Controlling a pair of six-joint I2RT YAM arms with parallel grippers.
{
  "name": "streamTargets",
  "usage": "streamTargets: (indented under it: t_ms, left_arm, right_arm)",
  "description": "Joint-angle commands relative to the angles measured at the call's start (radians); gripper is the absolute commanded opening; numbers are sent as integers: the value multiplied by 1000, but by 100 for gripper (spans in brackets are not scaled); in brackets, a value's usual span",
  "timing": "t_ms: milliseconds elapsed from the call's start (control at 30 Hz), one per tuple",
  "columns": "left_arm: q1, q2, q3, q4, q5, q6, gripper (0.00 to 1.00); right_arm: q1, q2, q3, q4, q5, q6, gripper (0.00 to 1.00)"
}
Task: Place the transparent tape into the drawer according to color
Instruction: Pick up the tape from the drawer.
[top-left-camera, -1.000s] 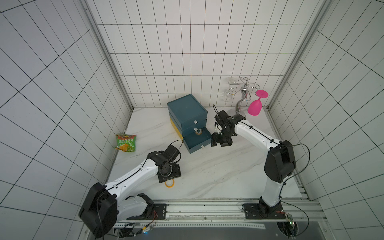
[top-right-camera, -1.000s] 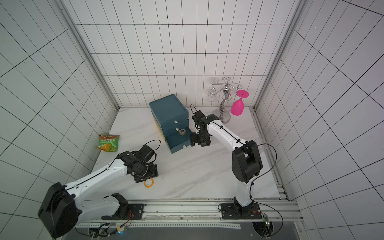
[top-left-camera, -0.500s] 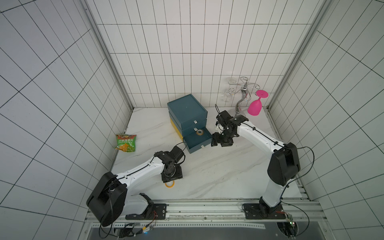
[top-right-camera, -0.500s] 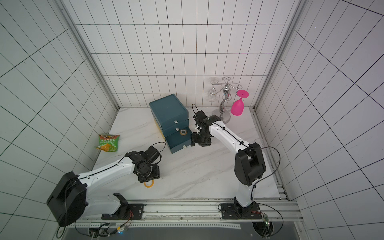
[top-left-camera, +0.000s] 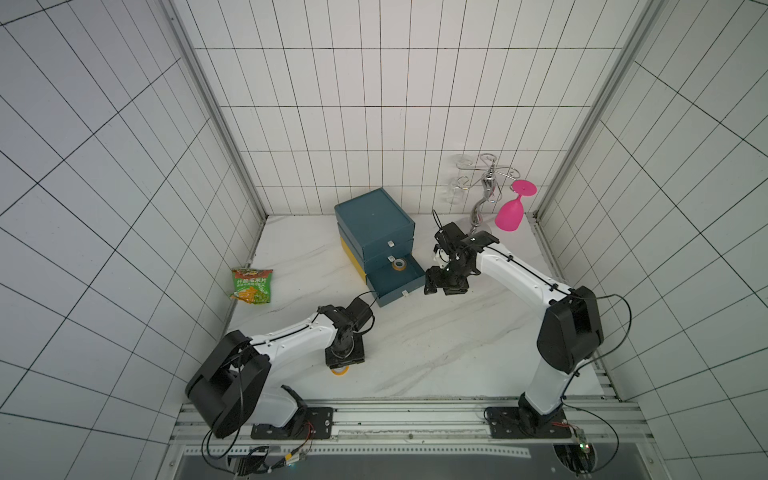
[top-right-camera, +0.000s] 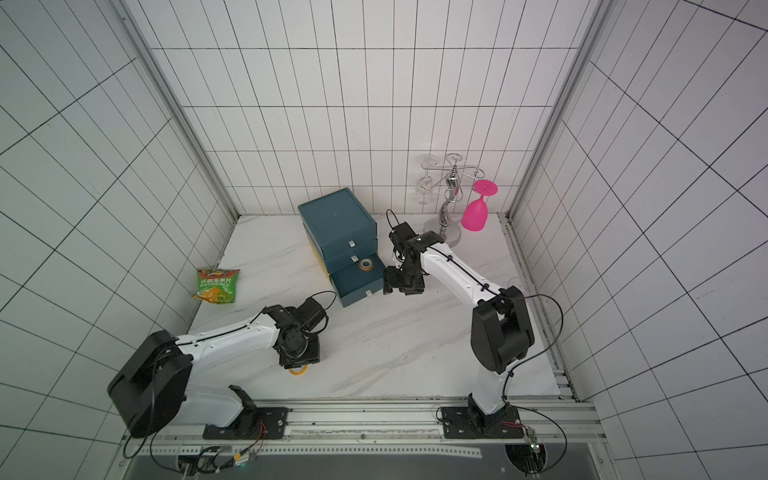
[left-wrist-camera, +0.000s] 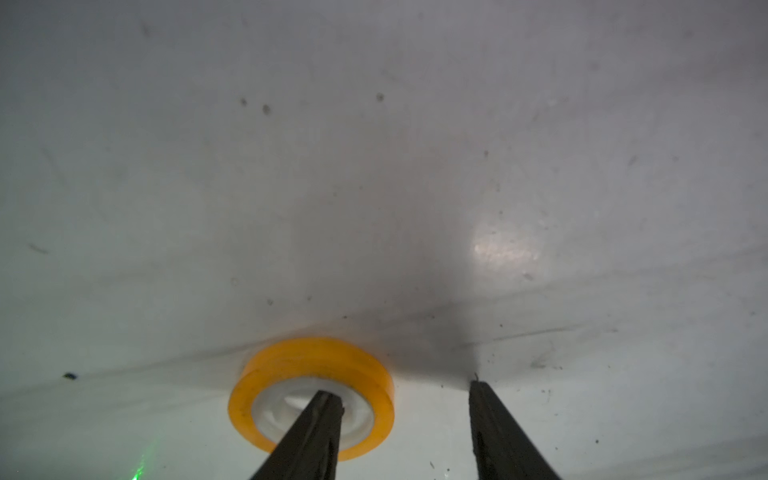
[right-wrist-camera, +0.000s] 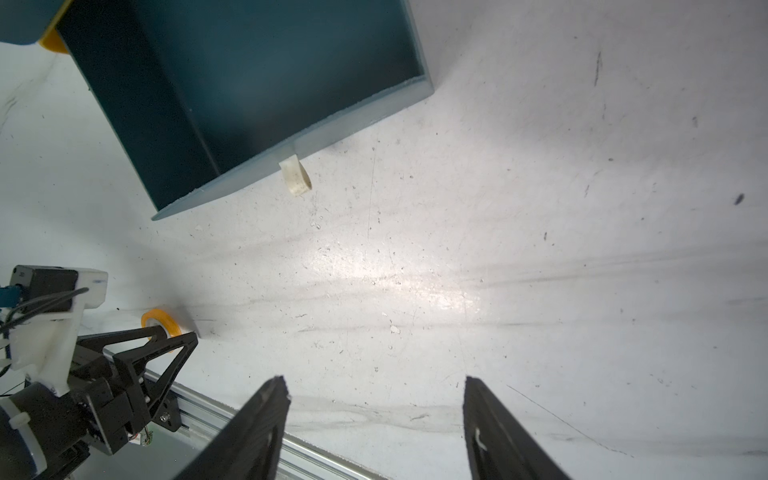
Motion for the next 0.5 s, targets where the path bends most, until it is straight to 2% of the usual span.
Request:
streamTargets:
  t_ms: [0, 167, 467]
  left_arm:
    - [-11, 25, -11, 45, -25, -1, 48]
    - [-18, 61, -9, 60, -41, 0, 36]
    - [-19, 86, 10, 50, -63, 9, 1]
  right_arm:
    - [-13, -44, -22, -9, 3, 3, 69]
    - [-16, -42, -23, -9, 2, 3, 69]
    - [-20, -46, -46, -2, -12, 4, 70]
